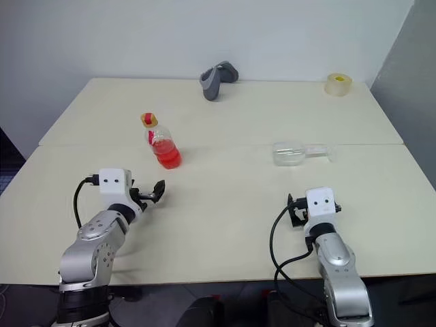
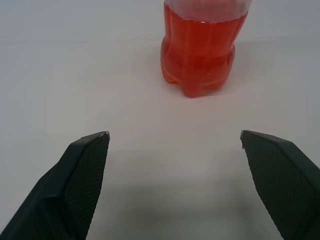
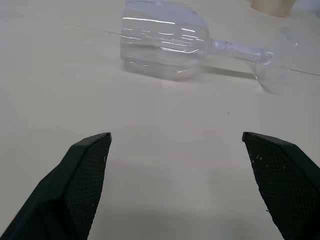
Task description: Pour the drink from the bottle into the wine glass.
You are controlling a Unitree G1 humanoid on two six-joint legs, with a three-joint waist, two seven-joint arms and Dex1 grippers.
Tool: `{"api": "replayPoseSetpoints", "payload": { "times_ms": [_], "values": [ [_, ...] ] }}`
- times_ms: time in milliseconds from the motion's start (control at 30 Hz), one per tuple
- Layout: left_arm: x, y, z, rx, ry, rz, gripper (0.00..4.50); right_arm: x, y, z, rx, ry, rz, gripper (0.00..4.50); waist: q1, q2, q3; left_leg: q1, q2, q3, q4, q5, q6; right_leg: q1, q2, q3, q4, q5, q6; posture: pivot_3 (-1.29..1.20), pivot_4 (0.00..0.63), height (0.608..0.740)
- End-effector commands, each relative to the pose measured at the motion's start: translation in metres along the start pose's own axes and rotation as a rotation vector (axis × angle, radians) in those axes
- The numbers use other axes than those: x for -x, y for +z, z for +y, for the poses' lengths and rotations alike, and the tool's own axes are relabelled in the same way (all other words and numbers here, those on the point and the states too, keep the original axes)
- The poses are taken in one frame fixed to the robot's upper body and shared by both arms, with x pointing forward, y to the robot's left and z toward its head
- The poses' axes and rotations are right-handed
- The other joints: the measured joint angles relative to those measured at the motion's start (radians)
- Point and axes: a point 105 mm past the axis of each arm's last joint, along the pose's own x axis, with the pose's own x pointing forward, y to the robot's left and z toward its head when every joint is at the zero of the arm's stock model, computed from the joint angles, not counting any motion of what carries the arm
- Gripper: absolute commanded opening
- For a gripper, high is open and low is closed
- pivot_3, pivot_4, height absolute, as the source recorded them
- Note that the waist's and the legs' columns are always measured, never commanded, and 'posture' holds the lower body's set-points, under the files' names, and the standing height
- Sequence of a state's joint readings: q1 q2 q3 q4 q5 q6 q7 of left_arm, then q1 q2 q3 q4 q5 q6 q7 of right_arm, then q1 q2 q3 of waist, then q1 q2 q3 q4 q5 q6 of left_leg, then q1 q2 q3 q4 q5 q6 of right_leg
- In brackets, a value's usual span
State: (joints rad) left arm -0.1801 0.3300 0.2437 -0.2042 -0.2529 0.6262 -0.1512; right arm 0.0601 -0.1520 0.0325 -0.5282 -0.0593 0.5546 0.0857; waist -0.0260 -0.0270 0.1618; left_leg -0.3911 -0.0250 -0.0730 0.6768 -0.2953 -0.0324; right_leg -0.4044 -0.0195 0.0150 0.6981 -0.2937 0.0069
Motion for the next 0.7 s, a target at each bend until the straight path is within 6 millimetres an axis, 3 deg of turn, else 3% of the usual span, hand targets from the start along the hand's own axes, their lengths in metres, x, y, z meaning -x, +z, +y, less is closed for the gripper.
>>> {"api": "replayPoseSetpoints", "payload": {
  "times_ms": [33,700],
  "values": [
    [0.003,0.02,-0.003,-0.006,-0.016,-0.074,4.5,0.003,0.014,-0.003,0.009,-0.013,-0.053,4.47,0.0,0.0,0.0,0.0,0.0,0.0,0.0,0.0,0.0,0.0,0.0,0.0,0.0,0.0,0.0,0.0,0.15,0.74],
    [0.007,0.017,0.0,-0.052,-0.018,-0.09,4.5,0.001,0.032,-0.001,0.016,0.081,-0.109,4.47,0.0,0.0,0.0,0.0,0.0,0.0,0.0,0.0,0.0,0.0,0.0,0.0,0.0,0.0,0.0,0.0,0.15,0.74]
  ]
}}
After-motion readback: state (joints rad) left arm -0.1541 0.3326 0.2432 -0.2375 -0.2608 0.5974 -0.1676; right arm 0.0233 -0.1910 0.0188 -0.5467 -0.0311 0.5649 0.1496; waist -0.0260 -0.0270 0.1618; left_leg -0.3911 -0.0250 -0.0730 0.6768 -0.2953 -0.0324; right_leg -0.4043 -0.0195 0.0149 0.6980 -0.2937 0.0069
